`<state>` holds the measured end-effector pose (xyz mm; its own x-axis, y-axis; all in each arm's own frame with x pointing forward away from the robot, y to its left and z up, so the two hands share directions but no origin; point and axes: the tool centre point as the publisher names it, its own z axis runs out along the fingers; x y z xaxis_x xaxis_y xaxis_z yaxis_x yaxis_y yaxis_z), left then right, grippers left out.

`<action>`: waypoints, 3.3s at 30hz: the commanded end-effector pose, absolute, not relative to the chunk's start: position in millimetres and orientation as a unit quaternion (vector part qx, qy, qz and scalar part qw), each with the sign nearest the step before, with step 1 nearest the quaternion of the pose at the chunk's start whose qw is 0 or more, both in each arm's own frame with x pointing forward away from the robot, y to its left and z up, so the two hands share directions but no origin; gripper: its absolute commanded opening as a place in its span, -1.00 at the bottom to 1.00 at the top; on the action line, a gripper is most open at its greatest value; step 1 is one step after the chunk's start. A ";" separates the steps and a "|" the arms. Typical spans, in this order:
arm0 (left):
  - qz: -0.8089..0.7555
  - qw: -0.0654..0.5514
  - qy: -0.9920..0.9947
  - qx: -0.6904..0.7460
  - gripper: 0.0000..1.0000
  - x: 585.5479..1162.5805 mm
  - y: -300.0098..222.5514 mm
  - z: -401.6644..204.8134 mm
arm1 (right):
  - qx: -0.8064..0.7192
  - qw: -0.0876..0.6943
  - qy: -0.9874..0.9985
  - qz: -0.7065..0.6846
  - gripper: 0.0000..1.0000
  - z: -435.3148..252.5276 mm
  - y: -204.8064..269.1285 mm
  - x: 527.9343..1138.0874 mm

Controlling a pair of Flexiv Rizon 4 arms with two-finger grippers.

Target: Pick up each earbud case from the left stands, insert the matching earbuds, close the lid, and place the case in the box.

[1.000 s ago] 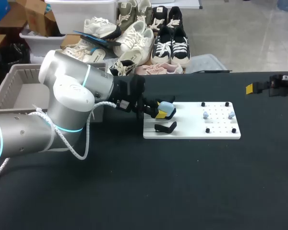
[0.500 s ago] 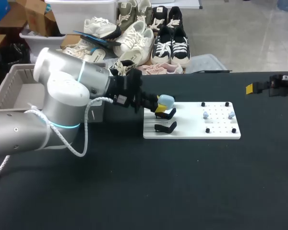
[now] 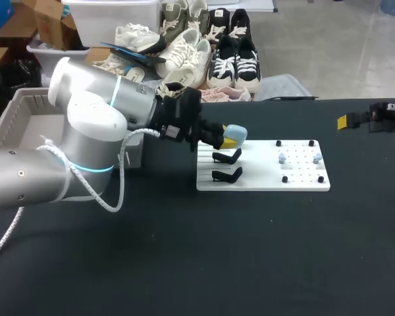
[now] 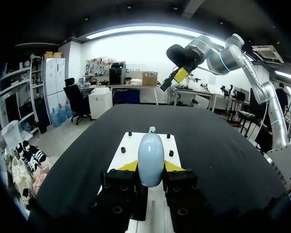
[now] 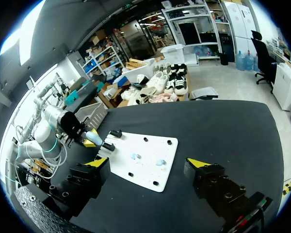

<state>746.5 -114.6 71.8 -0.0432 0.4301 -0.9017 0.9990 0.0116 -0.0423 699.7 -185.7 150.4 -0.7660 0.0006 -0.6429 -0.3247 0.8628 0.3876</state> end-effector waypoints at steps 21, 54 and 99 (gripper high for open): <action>-0.367 0.396 0.609 0.581 -1.00 740.1 -166.8 110.9 | -0.204 0.265 0.899 0.282 1.00 123.8 -92.7 712.7; -0.367 0.380 0.594 0.607 -1.00 713.8 -185.1 106.4 | -0.234 0.264 0.888 0.296 1.00 123.5 -81.2 727.5; -0.432 0.464 0.544 0.549 -1.00 718.6 -164.7 96.5 | -0.110 0.276 0.935 0.191 1.00 128.1 -136.4 683.8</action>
